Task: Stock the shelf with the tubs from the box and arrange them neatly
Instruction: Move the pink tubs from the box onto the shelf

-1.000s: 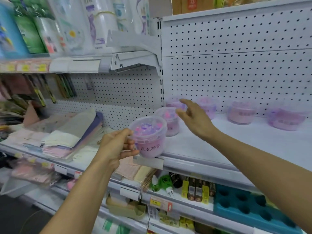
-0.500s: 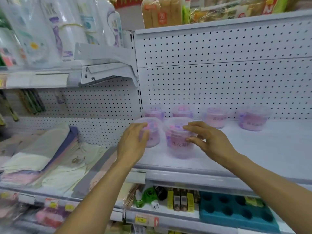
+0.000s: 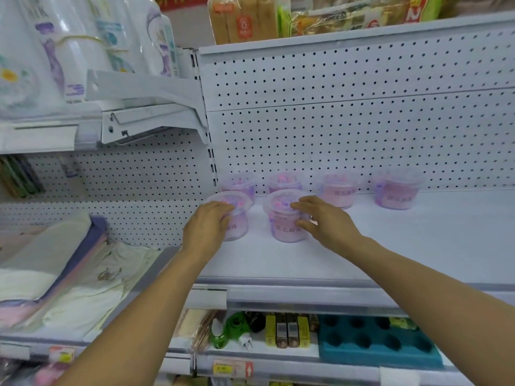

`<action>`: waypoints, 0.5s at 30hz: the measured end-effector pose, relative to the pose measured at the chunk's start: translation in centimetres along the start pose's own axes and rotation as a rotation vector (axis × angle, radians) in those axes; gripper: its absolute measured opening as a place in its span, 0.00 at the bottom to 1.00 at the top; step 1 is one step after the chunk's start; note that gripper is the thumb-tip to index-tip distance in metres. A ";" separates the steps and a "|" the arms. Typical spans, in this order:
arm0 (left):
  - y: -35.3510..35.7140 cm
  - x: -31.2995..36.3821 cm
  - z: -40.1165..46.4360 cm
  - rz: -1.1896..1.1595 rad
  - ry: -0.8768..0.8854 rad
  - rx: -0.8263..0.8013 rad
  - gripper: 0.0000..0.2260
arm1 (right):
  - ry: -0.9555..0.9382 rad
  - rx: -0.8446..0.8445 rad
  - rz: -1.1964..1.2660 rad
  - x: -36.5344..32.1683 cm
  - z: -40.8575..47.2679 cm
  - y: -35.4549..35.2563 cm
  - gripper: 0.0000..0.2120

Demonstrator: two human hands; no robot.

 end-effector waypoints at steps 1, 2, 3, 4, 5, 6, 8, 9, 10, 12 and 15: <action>0.0 0.1 0.0 0.011 0.004 -0.018 0.15 | 0.018 -0.023 -0.037 -0.2 -0.1 -0.1 0.21; -0.1 0.2 0.0 0.043 0.009 -0.050 0.16 | 0.041 -0.056 -0.078 -0.4 -0.3 -0.2 0.23; -0.1 0.5 0.0 0.101 0.015 -0.088 0.18 | 0.066 -0.096 -0.113 -0.6 -0.5 -0.3 0.26; -0.1 1.0 -0.2 0.171 0.019 -0.119 0.21 | 0.092 -0.130 -0.137 -0.8 -0.8 -0.5 0.28; -0.2 1.6 -0.5 0.225 0.023 -0.135 0.23 | 0.112 -0.143 -0.149 -1.0 -1.4 -0.8 0.30; -0.2 2.3 -1.1 0.247 0.031 -0.132 0.25 | 0.128 -0.131 -0.155 -1.2 -2.2 -1.1 0.32; 0.0 4.3 -2.9 0.228 0.082 -0.094 0.26 | 0.139 -0.060 -0.193 -1.3 -4.4 -1.6 0.31; 0.2 5.5 -4.1 0.204 0.119 -0.071 0.26 | 0.135 -0.015 -0.222 -1.4 -5.9 -1.8 0.30; 0.5 6.8 -5.3 0.175 0.159 -0.044 0.26 | 0.124 0.037 -0.244 -1.4 -7.6 -2.0 0.28; 1.1 9.5 -7.8 0.135 0.232 0.013 0.25 | 0.088 0.164 -0.265 -1.2 -11.2 -2.5 0.24; 2.8 13.5 -10.8 0.088 0.327 0.050 0.24 | 0.102 0.327 -0.274 0.3 -16.8 -2.9 0.20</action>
Point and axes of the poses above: each hand's wrist, its own z-axis towards the middle knuckle, its own y-axis out of the palm, x = y × z, the point moved 3 cm from there along z, towards the middle knuckle, and after that the axes turned 15 degrees about -x, right-handed, at the moved point
